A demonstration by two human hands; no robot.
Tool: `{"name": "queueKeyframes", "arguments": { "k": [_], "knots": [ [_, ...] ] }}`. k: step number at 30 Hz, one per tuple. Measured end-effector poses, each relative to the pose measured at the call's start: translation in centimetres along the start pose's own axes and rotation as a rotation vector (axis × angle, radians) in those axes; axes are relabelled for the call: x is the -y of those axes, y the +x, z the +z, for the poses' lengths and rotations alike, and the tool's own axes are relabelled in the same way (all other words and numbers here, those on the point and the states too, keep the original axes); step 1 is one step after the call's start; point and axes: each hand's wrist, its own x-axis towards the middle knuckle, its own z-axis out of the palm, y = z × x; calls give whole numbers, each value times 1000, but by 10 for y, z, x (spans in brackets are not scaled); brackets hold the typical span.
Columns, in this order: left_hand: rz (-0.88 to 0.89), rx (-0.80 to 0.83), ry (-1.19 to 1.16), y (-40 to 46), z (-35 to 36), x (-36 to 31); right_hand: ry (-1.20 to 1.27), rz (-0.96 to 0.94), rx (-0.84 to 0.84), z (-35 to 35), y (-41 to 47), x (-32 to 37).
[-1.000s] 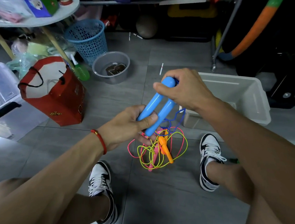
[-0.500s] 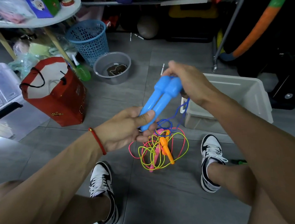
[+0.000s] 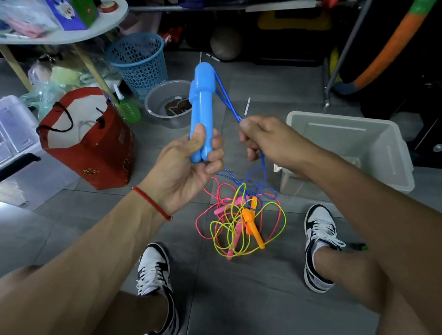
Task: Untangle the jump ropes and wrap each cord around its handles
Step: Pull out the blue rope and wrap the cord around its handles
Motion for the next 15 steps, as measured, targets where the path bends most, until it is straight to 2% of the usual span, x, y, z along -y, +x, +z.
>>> {"name": "queueKeyframes", "arguments": {
  "k": [5, 11, 13, 15],
  "knots": [
    [65, -84, -13, 7, -1, -1, 92, 68, 127, 17, -8, 10],
    [17, 78, -43, 3, 0, -3, 360, 205, 366, 9, -13, 11],
    [14, 111, -31, 2, 2, -3, 350, 214, 459, 6, -16, 10],
    [4, 128, -13, 2, 1, -7, 267, 198, 469, 1, -17, 7]
  ]
}}
